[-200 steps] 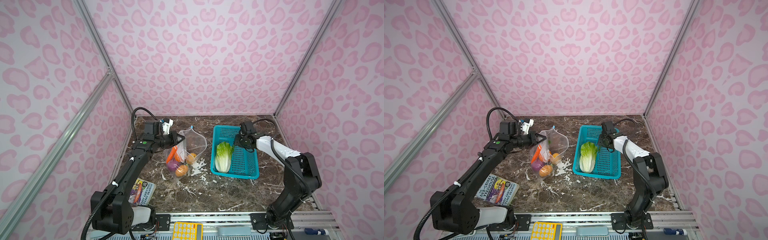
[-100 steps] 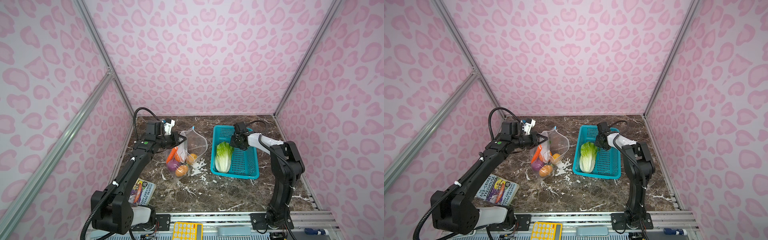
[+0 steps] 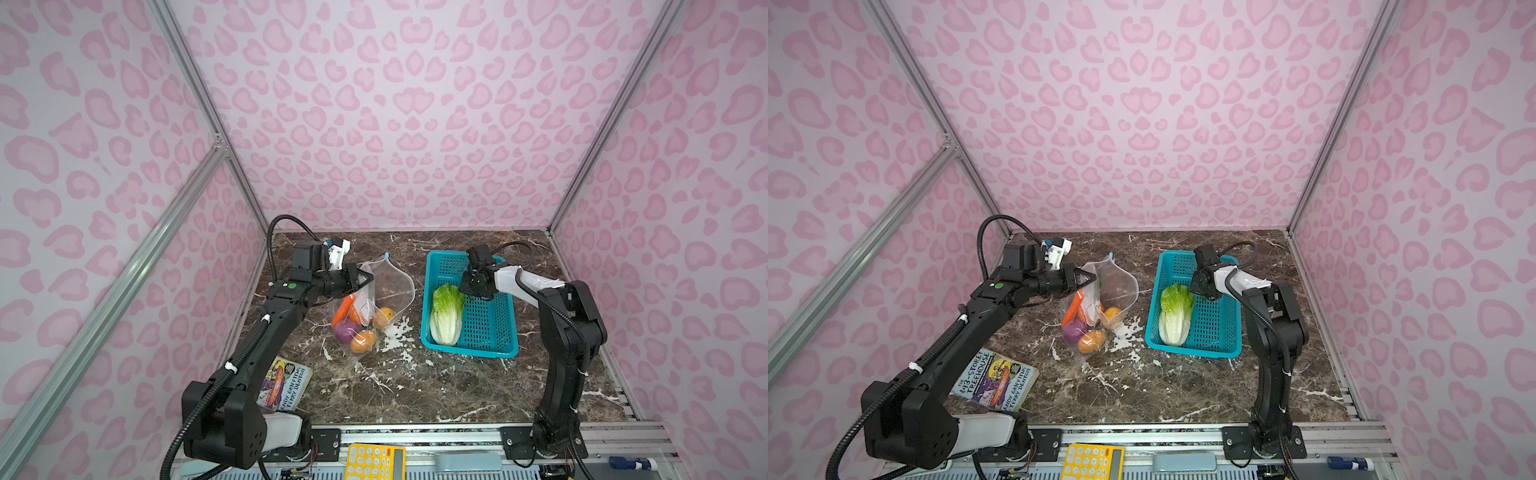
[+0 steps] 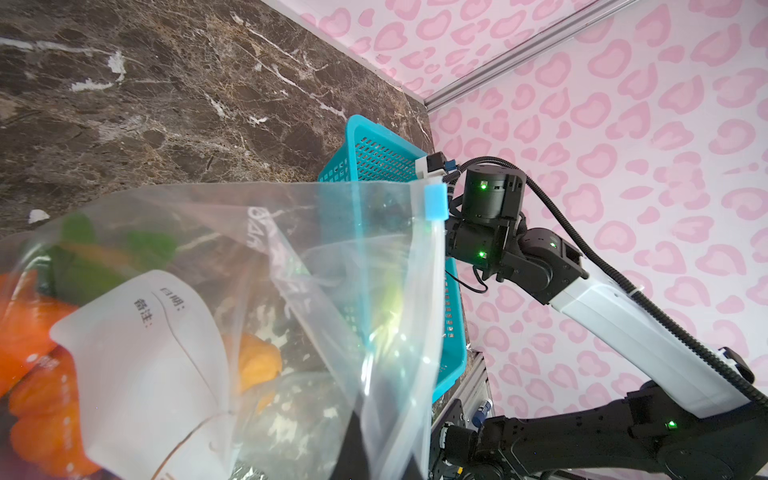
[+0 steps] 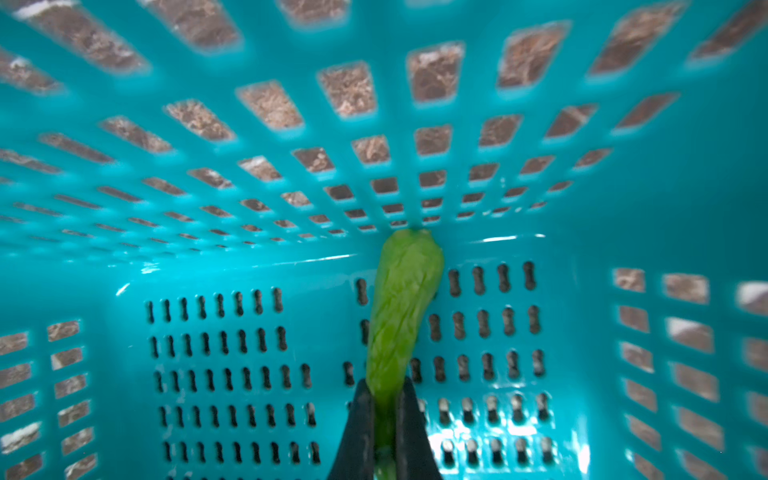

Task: Place the food in the zip-top bag and seal the zipper
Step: 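Close the right gripper on the green pepper and lift it, then carry the green pepper over the open bag with the right gripper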

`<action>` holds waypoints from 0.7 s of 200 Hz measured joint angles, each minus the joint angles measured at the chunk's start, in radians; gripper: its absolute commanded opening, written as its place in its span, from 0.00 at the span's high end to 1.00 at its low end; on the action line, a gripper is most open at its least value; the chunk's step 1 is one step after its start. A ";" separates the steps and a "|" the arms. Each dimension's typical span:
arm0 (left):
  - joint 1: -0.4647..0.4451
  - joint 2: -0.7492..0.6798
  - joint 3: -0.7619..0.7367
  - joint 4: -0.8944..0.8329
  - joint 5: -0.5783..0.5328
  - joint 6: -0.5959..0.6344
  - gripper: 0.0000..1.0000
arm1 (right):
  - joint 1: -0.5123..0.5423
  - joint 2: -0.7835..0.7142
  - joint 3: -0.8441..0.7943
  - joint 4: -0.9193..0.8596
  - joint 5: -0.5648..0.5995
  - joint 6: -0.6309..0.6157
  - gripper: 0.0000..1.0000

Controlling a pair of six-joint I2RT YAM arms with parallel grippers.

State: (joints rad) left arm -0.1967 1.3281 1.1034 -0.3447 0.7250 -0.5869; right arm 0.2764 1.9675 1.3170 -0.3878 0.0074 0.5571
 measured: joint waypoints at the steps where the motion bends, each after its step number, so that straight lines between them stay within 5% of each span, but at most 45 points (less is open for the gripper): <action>1: 0.000 0.000 0.000 0.000 0.000 0.000 0.97 | 0.000 -0.001 0.000 0.000 0.000 0.000 0.98; 76: 0.000 0.001 -0.002 0.001 0.000 0.000 0.97 | -0.010 -0.252 -0.051 -0.023 0.009 -0.067 1.00; 140: -0.002 0.015 -0.003 0.001 0.000 -0.007 0.97 | 0.119 -0.476 -0.090 0.051 -0.272 -0.180 1.00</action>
State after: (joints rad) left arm -0.1986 1.3430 1.1000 -0.3439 0.7246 -0.5941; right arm 0.3954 1.4918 1.2266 -0.3367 -0.2649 0.3771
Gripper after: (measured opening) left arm 0.049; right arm 0.068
